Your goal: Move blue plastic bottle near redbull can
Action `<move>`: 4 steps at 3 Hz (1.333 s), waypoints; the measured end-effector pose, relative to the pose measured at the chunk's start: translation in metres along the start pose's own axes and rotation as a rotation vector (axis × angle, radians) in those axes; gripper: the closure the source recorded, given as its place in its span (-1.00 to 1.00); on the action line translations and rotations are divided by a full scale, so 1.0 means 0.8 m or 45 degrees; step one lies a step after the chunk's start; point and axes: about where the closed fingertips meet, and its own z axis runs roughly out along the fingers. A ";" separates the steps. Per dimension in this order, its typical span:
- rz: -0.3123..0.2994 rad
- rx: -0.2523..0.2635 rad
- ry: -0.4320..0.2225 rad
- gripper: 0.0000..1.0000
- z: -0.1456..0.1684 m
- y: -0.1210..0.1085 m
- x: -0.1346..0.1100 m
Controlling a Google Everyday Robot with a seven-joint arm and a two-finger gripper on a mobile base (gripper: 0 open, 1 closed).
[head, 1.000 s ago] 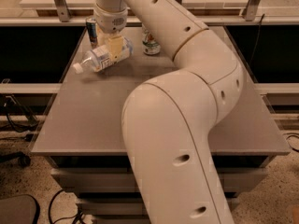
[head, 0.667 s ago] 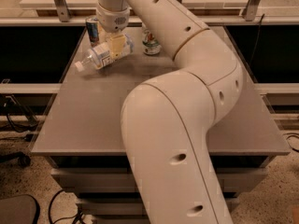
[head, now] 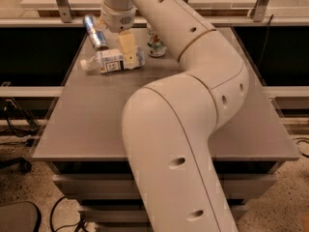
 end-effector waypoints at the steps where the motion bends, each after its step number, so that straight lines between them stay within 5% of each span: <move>1: 0.001 0.000 0.005 -1.00 -0.001 -0.001 0.003; 4: -0.003 0.005 0.010 -1.00 -0.004 -0.003 0.008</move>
Offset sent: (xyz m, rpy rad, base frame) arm -0.0118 -0.0217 0.0104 -0.0606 0.0579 0.0046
